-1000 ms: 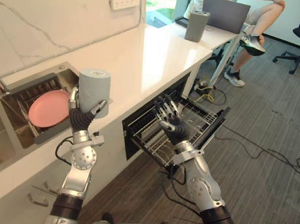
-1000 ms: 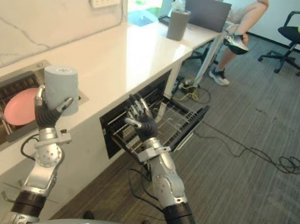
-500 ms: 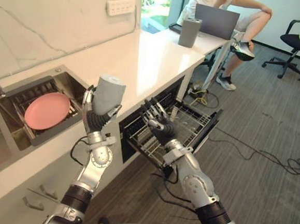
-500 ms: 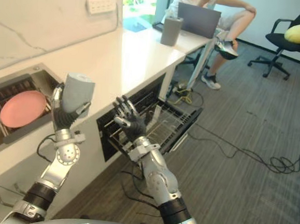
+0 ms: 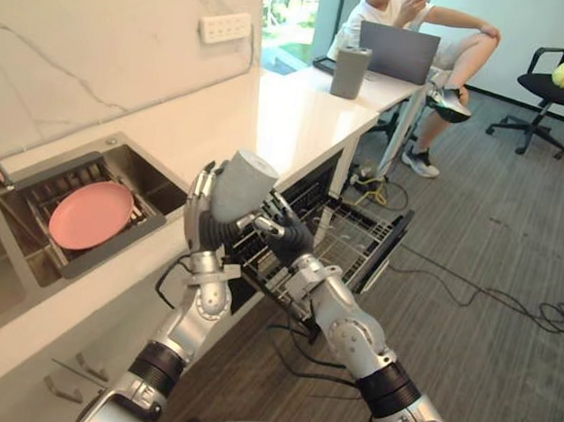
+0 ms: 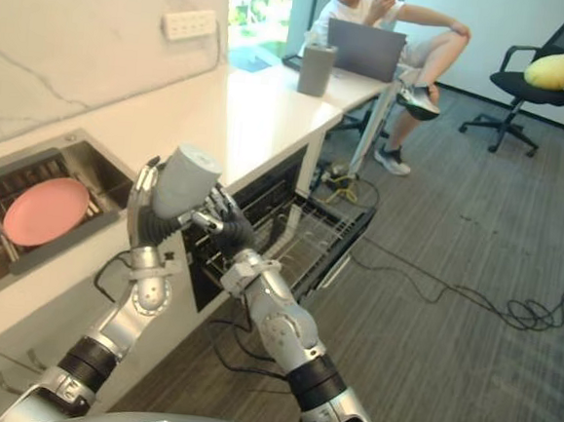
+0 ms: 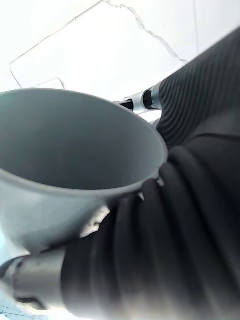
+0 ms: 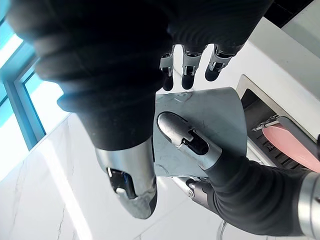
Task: Walk over to the sink, pick up the cup, carry it to the dishwasher, place the cup inside the dishwasher, then close the dishwasher door
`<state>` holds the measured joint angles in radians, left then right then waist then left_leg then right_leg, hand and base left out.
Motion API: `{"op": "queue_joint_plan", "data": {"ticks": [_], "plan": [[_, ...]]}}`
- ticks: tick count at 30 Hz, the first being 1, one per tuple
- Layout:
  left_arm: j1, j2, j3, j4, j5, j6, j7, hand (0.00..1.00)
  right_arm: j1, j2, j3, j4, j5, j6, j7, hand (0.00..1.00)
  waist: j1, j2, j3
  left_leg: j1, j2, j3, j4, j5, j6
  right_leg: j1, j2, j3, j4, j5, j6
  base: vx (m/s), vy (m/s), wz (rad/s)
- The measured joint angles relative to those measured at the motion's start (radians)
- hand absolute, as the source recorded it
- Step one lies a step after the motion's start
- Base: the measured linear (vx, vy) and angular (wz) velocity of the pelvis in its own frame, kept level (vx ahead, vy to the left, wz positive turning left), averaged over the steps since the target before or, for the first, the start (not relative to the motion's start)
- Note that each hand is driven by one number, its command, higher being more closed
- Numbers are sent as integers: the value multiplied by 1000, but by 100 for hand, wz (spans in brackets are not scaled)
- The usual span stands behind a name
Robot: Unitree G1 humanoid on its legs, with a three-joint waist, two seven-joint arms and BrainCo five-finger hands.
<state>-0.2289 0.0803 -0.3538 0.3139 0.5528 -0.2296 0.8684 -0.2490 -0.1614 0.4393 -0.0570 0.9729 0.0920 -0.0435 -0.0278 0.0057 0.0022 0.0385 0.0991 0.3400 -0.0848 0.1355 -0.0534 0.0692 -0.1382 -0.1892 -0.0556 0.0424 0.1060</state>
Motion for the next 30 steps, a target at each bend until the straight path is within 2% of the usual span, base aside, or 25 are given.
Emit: {"op": "queue_joint_plan", "data": {"ticks": [4, 10, 11, 15, 21, 24, 27, 28, 29, 30], "plan": [[-20, 5, -25, 37, 1, 20, 18, 100, -37, -1, 22, 31, 13, 0, -61, 0, 5, -1, 0, -4, 2, -12, 0, 5, 0, 2, 1, -11, 0, 2, 3, -7, -1, 7], [-24, 16, -80, 62, 3, 22, 27, 100, -88, 1, 29, 49, 11, -2, -164, 0, 20, -5, -3, -8, 2, -19, -1, 9, 1, 3, 1, -18, 0, 4, 1, -4, 1, 2], [-24, 19, -83, 63, 3, 22, 28, 100, -105, 1, 30, 59, 11, -4, -179, 100, 20, -6, -4, -8, 2, -20, -1, 10, 1, 3, 1, -18, 0, 4, 1, 0, 0, 0], [-28, 17, -97, 84, 1, 22, 46, 100, -155, 6, 29, 78, 4, -31, -249, 100, 27, -8, -5, -8, 3, -28, -1, 13, 1, 7, 2, -25, 0, 6, 1, -9, 0, 5], [-36, 17, -101, 93, 1, 19, 66, 100, -161, 30, 31, 79, -4, -40, -301, 100, 39, -16, -10, -20, 6, -42, -1, 19, 0, 7, 6, -41, -6, 10, -4, -8, -3, 7], [-38, 20, -96, 93, 0, 13, 87, 100, -203, 30, 56, 121, 57, -72, -302, 100, 43, -17, -11, -20, 6, -44, -1, 21, 0, 9, 7, -44, -8, 12, -7, -4, -1, 1], [-51, 21, -89, 93, 0, 6, 97, 100, -225, 31, 79, 153, 139, -135, -301, 100, 53, -17, -11, -22, 6, -63, -1, 19, -7, 23, 8, -63, -14, 13, -8, -10, -3, 18], [-57, 26, -89, 91, 1, -9, 109, 100, -235, 31, 90, 156, 174, -166, -301, 100, 60, -17, -11, -26, 8, -70, -1, 22, -10, 23, 10, -71, -15, 12, -10, -9, -3, 14], [-57, 31, -89, 90, 1, -15, 112, 0, -238, 31, 96, 156, 182, -179, -301, 100, 64, -17, -11, -27, 9, -71, -1, 22, -10, 23, 12, -72, -15, 12, -11, -10, -9, 12], [-59, 43, -89, 88, 1, -28, 114, 0, -242, 31, 107, 156, 200, -199, -300, 100, 69, -17, -11, -29, 12, -74, -1, 22, -11, 23, 15, -74, -15, 12, -12, -6, -10, 5]]}}
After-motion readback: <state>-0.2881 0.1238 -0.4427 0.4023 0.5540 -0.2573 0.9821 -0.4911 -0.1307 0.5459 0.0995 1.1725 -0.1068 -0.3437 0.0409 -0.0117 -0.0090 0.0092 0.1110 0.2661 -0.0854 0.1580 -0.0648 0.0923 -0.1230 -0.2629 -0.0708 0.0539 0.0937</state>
